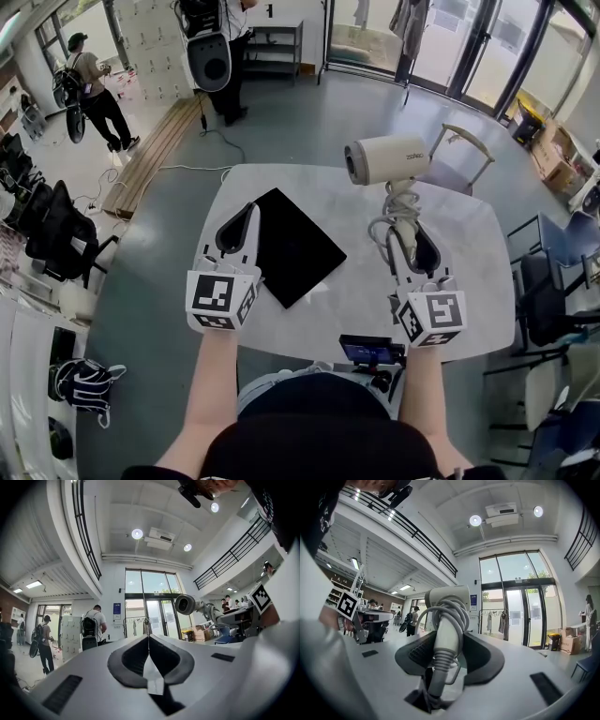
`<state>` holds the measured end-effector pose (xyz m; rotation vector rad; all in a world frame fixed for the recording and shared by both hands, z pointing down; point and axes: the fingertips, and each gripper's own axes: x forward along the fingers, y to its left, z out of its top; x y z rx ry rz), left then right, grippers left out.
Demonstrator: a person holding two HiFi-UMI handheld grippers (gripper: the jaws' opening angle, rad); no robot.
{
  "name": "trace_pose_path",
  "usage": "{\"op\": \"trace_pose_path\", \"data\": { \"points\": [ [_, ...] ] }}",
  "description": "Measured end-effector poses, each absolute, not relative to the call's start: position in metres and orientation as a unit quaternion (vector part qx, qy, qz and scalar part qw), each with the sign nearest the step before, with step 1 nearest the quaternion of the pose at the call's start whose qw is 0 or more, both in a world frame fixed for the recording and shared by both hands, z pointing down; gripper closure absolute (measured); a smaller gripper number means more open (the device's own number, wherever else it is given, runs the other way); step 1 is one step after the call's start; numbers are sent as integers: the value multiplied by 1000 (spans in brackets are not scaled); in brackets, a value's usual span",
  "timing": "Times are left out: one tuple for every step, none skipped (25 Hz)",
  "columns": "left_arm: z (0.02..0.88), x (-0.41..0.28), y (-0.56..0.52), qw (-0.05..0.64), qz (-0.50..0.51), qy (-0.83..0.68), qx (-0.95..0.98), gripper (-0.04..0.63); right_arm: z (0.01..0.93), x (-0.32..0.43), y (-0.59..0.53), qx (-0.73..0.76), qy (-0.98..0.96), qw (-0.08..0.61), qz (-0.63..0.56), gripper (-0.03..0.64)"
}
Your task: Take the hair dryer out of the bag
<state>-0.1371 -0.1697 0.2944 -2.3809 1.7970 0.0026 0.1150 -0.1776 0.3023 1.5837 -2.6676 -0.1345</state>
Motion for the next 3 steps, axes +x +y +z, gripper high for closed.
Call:
{"op": "trace_pose_path", "data": {
  "points": [
    [293, -137, -169, 80, 1, 601, -795, 580, 302, 116, -177, 510, -859, 18, -43, 426],
    [292, -137, -169, 80, 2, 602, -795, 580, 301, 116, -176, 509, -859, 18, -43, 426],
    [291, -137, -168, 80, 2, 602, -794, 579, 301, 116, -176, 509, -859, 18, -43, 426]
  ]
}}
